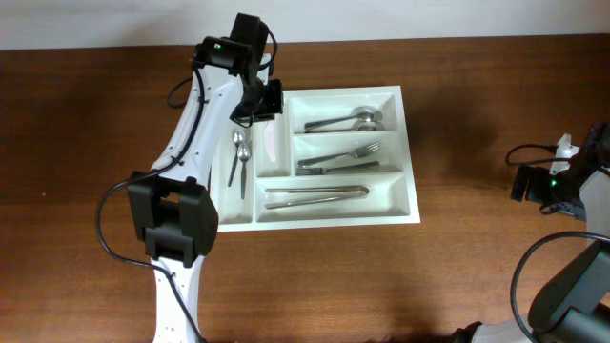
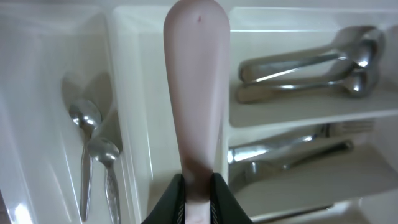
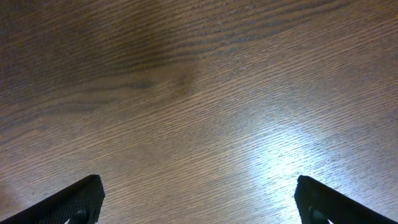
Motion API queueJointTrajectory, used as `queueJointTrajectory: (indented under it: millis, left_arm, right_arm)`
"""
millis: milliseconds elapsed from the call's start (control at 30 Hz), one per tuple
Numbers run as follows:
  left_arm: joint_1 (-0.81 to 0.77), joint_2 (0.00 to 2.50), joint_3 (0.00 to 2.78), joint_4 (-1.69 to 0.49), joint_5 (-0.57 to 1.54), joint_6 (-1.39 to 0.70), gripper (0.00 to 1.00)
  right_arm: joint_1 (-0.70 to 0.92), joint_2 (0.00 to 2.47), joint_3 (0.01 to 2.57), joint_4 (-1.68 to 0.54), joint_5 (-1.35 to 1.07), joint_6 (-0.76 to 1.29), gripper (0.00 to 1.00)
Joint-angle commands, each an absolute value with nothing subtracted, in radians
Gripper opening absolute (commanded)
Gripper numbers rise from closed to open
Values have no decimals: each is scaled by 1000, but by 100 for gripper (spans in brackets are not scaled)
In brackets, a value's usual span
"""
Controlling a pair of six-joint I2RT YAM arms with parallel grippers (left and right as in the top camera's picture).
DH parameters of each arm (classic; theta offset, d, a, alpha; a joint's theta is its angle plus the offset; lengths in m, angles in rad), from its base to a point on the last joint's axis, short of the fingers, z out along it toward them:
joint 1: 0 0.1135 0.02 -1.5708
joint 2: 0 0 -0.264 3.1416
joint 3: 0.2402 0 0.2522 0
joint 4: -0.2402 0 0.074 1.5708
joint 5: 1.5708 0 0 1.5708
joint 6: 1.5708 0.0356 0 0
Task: Pack container
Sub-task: 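Carry the knife over the tray's narrow middle-left compartment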
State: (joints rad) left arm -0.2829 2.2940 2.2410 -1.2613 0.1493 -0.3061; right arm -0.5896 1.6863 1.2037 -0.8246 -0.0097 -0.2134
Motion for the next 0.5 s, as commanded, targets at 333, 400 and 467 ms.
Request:
queueJointTrajectory:
  millis: [333,400,467]
  left_arm:
    - [-279,2280,2103,-1187,130,-324,17]
    - [-279,2280,2093,-1178,130,-321,20]
    - [-279,2280,2088,-1177,130,-321,21]
  right_arm:
    - [-590,1692,1204,-822,-19,-217,99]
    - [-590,1692,1204,-822,-19,-217,99]
    - [-590,1692,1204,-822,-19,-217,99]
